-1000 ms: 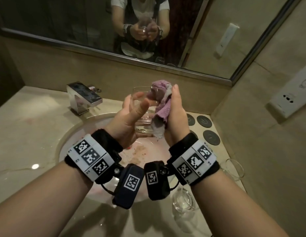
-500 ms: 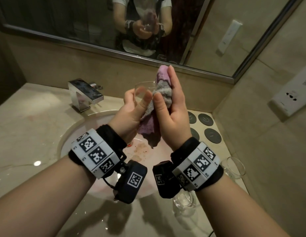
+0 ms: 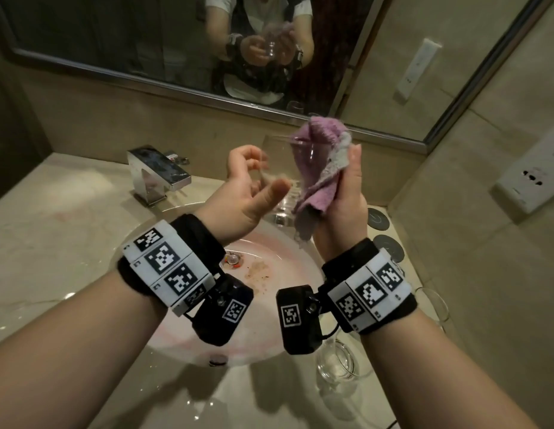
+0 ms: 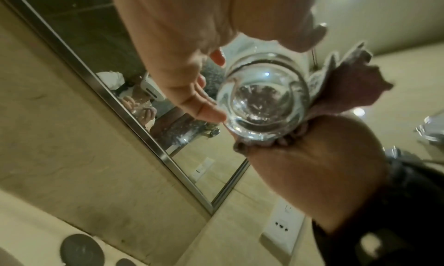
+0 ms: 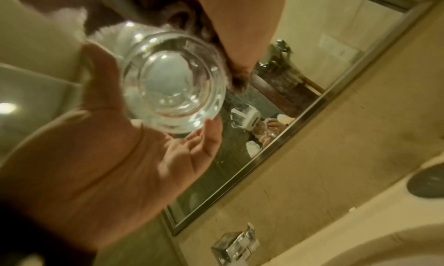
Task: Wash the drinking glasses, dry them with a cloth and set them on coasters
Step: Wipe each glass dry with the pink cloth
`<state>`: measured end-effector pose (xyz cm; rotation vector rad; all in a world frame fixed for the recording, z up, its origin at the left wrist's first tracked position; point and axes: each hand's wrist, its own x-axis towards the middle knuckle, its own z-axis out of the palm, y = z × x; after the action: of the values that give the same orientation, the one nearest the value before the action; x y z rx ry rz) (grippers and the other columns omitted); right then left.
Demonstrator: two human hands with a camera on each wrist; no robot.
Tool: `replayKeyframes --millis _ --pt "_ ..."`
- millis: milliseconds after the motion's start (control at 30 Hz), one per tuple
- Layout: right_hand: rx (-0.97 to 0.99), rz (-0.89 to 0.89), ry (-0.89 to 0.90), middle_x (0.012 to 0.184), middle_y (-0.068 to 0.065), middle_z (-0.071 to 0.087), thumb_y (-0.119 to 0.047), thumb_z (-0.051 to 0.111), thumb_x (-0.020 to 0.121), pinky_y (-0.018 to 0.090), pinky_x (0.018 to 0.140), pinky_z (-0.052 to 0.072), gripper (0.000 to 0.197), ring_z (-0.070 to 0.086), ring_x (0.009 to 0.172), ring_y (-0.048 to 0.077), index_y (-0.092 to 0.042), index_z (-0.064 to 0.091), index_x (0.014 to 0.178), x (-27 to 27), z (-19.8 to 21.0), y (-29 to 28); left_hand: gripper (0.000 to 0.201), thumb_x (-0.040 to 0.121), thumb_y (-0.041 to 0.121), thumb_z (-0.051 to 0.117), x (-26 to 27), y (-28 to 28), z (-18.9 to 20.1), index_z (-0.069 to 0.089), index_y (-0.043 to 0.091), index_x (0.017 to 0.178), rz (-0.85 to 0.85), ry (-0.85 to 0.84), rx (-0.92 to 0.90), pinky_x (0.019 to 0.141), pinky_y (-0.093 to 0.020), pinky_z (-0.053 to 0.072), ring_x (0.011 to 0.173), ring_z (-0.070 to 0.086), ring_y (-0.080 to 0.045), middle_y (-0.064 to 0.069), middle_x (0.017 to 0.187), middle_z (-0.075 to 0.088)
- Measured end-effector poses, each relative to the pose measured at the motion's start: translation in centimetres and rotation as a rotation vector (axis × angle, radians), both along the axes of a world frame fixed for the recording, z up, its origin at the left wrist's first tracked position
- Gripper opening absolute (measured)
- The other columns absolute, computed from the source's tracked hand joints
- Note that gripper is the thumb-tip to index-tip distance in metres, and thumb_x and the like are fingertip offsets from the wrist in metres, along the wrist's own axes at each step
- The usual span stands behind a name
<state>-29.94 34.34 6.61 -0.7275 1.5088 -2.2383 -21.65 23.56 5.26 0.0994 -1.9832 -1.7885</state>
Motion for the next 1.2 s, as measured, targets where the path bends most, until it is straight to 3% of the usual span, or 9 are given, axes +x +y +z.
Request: replayKeyframes --millis 167,300,433,533,667,800,933,1100,1200 --pt "0.036 -0.074 0.525 0.135 -0.008 0.033 -0.025 0.04 0.097 0.01 0.095 0.039 0.059 0.044 0.119 -0.012 -0.007 0.011 0.145 1.1 -0.6 -0.3 0.065 0.071 0.061 0.042 -0.6 0.3 0.7 0.031 0.029 0.127 0.044 0.1 0.37 0.065 -0.022 0.054 0.103 0.055 -0.018 -0.002 0.122 0.045" --pt "0.087 -0.121 0.707 0.148 0.008 0.028 -0.036 0.041 0.096 0.021 0.104 0.036 0.065 0.038 0.131 0.001 -0.006 0.012 0.145 1.4 -1.0 -0.7 0.114 0.036 0.074 0.071 -0.5 0.3 0.8 0.031 0.022 0.129 -0.078 0.079 0.508 0.075 -0.024 0.054 0.106 0.062 -0.012 -0.002 0.128 0.048" --pt "0.058 -0.06 0.416 0.122 0.0 0.05 -0.035 0.031 0.097 0.015 0.09 0.044 0.053 0.054 0.104 -0.008 -0.006 0.027 0.142 1.4 0.1 -0.9 0.106 0.029 0.053 0.09 -0.5 -0.4 0.1 0.043 0.018 0.118 -0.211 0.097 0.605 0.073 -0.031 0.058 0.1 0.064 -0.017 -0.007 0.125 0.05" --pt "0.025 0.059 -0.052 0.099 0.004 0.06 -0.043 0.031 0.095 0.043 0.098 0.046 0.047 0.06 0.088 0.014 -0.011 0.052 0.122 1.0 0.5 -0.8 0.108 0.034 0.047 0.091 -0.2 -0.7 0.2 0.041 0.018 0.125 -0.342 0.087 0.594 0.068 -0.041 0.059 0.099 0.064 -0.03 -0.01 0.133 0.046" --pt "0.056 0.016 0.032 0.112 0.006 0.059 -0.036 0.029 0.1 0.021 0.08 0.051 0.042 0.062 0.091 0.006 -0.011 0.043 0.131 0.8 0.3 -0.4 0.109 0.024 0.064 0.084 -0.6 -0.7 0.8 0.038 0.028 0.115 -0.214 0.035 0.477 0.077 -0.034 0.052 0.096 0.058 -0.014 -0.001 0.112 0.047" --pt "0.048 -0.036 0.203 0.134 0.006 0.047 -0.038 0.03 0.092 0.031 0.103 0.044 0.057 0.05 0.121 0.011 -0.012 0.026 0.143 1.9 -0.1 -0.2 0.1 0.031 0.07 0.08 -0.5 -0.8 0.9 0.031 0.038 0.113 -0.071 0.073 0.344 0.072 -0.022 0.05 0.086 0.054 -0.009 -0.001 0.102 0.044" --pt "0.06 -0.108 0.516 0.141 -0.015 0.032 -0.028 0.028 0.099 0.016 0.106 0.031 0.054 0.033 0.132 -0.005 -0.011 0.013 0.147 1.9 -1.2 -0.1 0.093 0.039 0.059 0.084 -0.2 -1.2 0.5 0.033 0.035 0.114 -0.081 0.086 0.416 0.069 -0.029 0.054 0.084 0.067 -0.013 -0.002 0.099 0.066" --pt "0.161 -0.151 0.728 0.154 -0.004 0.021 -0.035 0.029 0.096 0.059 0.114 0.01 0.054 0.011 0.145 0.033 -0.023 0.011 0.146 2.0 -1.2 -0.3 0.122 0.035 0.057 0.086 0.0 -0.6 1.1 0.028 0.021 0.137 -0.191 0.033 0.683 0.085 -0.043 0.05 0.11 0.06 -0.03 -0.013 0.134 0.051" --pt "0.175 -0.136 0.612 0.146 0.001 0.035 -0.042 0.028 0.093 0.063 0.112 0.01 0.052 0.018 0.141 0.038 -0.023 0.022 0.141 2.0 -0.1 -0.8 0.12 0.03 0.06 0.085 0.0 -0.7 1.1 0.039 0.018 0.132 -0.221 -0.016 0.627 0.092 -0.051 0.043 0.106 0.056 -0.035 -0.012 0.131 0.052"
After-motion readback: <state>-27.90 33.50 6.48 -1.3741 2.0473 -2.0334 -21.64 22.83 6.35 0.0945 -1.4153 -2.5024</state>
